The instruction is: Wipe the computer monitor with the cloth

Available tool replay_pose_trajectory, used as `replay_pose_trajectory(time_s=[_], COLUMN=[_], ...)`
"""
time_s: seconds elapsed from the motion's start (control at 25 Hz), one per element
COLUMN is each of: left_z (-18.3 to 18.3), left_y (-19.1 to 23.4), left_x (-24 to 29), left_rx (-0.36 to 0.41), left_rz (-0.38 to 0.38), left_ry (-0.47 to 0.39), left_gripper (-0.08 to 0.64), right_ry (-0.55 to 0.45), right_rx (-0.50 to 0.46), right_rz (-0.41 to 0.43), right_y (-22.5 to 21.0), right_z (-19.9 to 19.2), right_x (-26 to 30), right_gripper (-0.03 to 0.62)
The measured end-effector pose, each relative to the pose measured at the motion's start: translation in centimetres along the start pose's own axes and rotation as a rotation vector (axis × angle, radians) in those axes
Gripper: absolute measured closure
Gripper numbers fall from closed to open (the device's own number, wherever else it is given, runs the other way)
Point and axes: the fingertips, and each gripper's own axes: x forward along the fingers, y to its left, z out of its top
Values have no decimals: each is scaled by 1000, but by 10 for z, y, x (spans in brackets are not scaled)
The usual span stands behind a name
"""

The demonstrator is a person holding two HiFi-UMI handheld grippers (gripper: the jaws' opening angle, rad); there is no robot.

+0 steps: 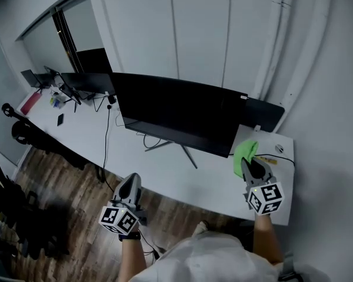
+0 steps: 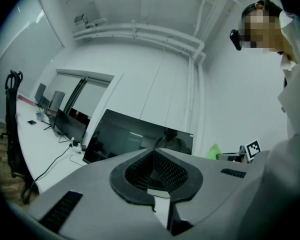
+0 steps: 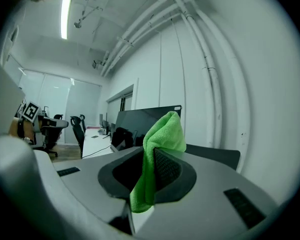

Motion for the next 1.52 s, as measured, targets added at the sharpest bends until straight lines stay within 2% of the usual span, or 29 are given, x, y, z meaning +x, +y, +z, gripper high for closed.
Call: replay_pose_trajectory(time_s=[0.36, 0.64, 0.88, 1.08, 1.32, 1.52], left_z=[13, -6, -14, -13, -8, -18], left_y=[-24, -53, -77, -88, -86, -84], left_x=[118, 182, 217, 237, 252, 256], left_rx=[13, 35, 49, 64, 65, 49], left_rz=[-159, -277, -363, -418, -437, -444], left_ry=[-21, 10, 38, 59, 64, 89], left_gripper=[541, 541, 541, 541, 541, 541], right_ry=[-64, -23, -16, -31, -53, -7], right_rx=[-74, -149, -199, -187, -159, -132], right_rz=[-112, -190, -172, -133, -97, -86], right_y=[-70, -114, -115, -111, -110, -113], right_z=[56, 76, 93, 95, 91, 72], right_x=[58, 94, 120, 132, 136, 141], right_gripper=[546, 546, 546, 546, 546, 546])
